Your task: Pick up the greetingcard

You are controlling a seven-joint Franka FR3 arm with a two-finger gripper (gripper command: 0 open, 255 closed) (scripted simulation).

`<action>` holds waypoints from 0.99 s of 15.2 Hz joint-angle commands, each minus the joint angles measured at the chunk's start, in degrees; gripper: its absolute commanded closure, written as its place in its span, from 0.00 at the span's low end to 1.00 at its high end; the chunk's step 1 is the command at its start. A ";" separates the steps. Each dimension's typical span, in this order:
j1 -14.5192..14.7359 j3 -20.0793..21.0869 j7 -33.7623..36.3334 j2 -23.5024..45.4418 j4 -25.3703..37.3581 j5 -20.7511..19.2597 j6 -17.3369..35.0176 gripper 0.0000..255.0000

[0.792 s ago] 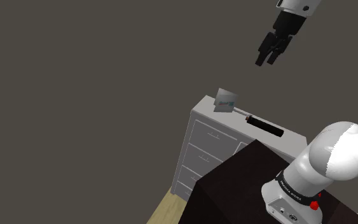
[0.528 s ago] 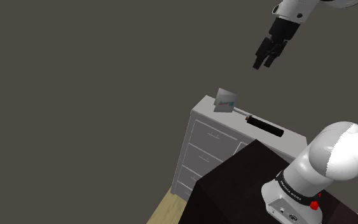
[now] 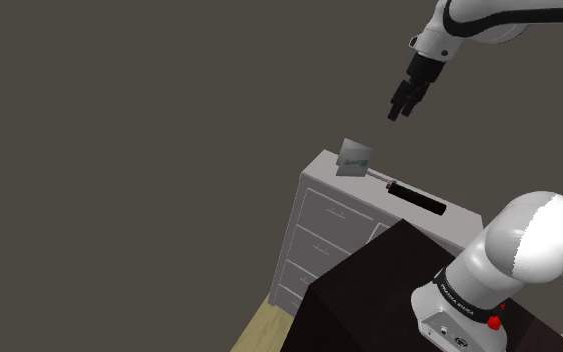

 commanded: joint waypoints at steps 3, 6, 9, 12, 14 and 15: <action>-0.01 -4.15 -6.05 6.78 1.37 -0.60 4.88 0.00; 0.18 -7.03 -10.60 12.55 3.13 -0.15 8.36 0.00; 0.44 -9.73 -15.40 18.83 5.61 1.15 11.49 0.00; 0.53 -12.03 -20.52 25.59 8.81 3.40 14.12 0.00; 0.36 -13.23 -24.07 30.31 11.35 5.39 15.53 0.00; 0.17 -13.69 -25.86 32.73 12.74 6.51 16.11 0.00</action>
